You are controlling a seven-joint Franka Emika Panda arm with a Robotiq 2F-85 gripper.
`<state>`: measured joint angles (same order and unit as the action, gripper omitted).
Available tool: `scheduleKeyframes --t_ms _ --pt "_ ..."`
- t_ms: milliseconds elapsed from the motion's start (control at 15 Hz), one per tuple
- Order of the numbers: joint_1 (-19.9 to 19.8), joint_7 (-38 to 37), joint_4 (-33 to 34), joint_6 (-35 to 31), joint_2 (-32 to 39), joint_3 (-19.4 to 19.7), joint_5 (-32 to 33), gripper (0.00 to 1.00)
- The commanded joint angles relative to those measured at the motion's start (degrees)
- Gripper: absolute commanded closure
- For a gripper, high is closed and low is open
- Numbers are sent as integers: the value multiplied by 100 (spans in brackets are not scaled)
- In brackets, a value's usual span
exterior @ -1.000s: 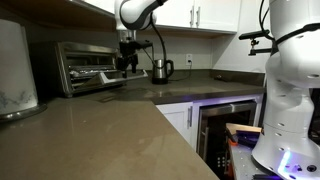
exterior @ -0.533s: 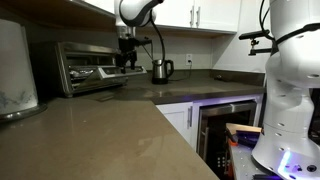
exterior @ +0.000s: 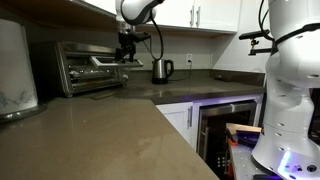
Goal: Close the door of the microwave oven
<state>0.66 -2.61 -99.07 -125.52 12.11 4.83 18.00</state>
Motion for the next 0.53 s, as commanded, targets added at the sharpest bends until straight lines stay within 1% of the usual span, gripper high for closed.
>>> scheduleKeyframes --t_ms 0,200,467 --pt "-117 -34 286 -277 275 69 221 2" --pt "-150 -10 439 -335 383 115 222 4" --pt "-117 -67 659 -439 491 166 399 6"
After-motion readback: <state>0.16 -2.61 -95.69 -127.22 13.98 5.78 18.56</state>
